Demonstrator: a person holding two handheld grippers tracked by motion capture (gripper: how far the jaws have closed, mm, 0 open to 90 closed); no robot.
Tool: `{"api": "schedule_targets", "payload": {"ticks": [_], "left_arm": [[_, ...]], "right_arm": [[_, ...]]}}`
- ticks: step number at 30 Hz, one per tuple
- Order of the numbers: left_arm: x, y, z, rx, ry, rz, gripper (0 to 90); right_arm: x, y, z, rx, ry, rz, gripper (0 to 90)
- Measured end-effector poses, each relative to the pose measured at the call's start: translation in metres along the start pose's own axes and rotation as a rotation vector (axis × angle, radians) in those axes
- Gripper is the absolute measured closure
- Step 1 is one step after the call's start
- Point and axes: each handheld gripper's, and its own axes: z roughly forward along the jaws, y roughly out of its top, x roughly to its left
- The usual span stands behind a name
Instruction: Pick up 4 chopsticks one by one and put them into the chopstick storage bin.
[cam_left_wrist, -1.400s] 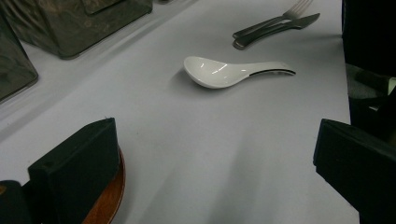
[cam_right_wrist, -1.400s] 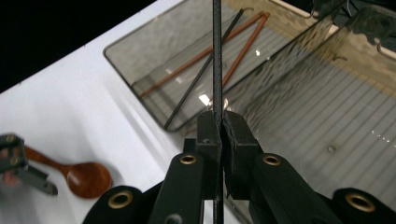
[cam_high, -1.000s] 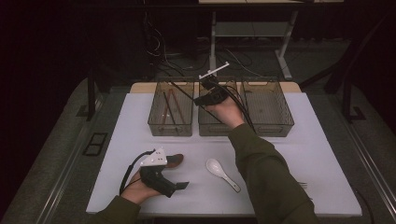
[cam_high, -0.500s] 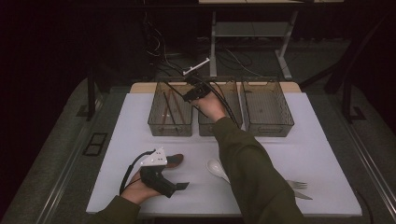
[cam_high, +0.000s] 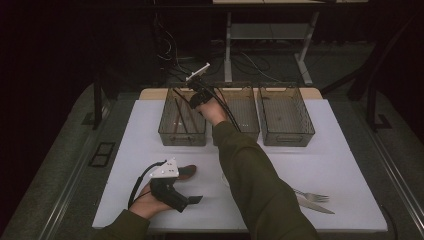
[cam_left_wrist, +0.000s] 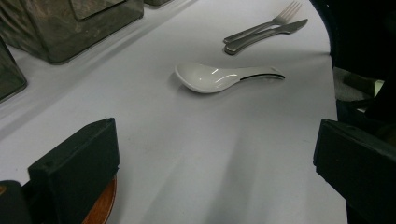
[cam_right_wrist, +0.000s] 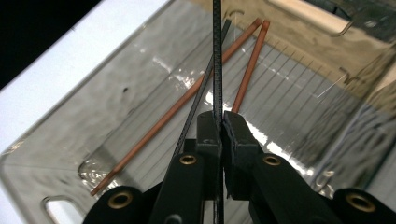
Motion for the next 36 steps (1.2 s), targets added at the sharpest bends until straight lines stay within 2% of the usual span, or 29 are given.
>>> {"api": "schedule_targets", "payload": {"ticks": [5, 8, 10, 12, 14, 20, 24, 27, 36], "left_arm": [[0.0, 0.0, 0.0, 0.0, -0.005, 0.005, 0.0], [0.0, 0.0, 0.0, 0.005, -0.007, 0.01, 0.0], [0.0, 0.0, 0.0, 0.009, -0.007, 0.014, 0.0], [0.0, 0.0, 0.0, 0.012, -0.007, 0.015, 0.0], [0.0, 0.0, 0.0, 0.013, -0.008, 0.015, 0.0], [-0.001, 0.0, 0.001, 0.004, -0.006, 0.006, 0.0], [-0.001, -0.001, 0.002, 0.005, 0.0, 0.008, 0.0], [-0.001, 0.0, 0.001, 0.019, 0.002, 0.018, 0.0], [-0.001, -0.001, 0.002, 0.019, 0.01, 0.003, 0.0]], "right_arm": [[0.004, -0.002, 0.012, 0.015, 0.004, -0.001, 84.3], [0.005, -0.002, 0.012, 0.009, 0.025, -0.013, 70.9], [0.005, -0.002, 0.01, 0.007, 0.025, -0.025, 65.4], [0.005, -0.003, 0.006, -0.01, 0.017, -0.05, 57.0], [0.006, -0.003, 0.001, -0.032, 0.013, -0.067, 54.0], [0.005, -0.007, -0.013, -0.069, 0.077, -0.064, 45.0], [0.003, -0.014, -0.024, -0.093, 0.093, -0.062, 38.2], [-0.002, -0.022, -0.032, -0.108, 0.11, -0.06, 36.5], [-0.014, -0.043, -0.061, -0.161, 0.145, -0.07, 30.1]]}}
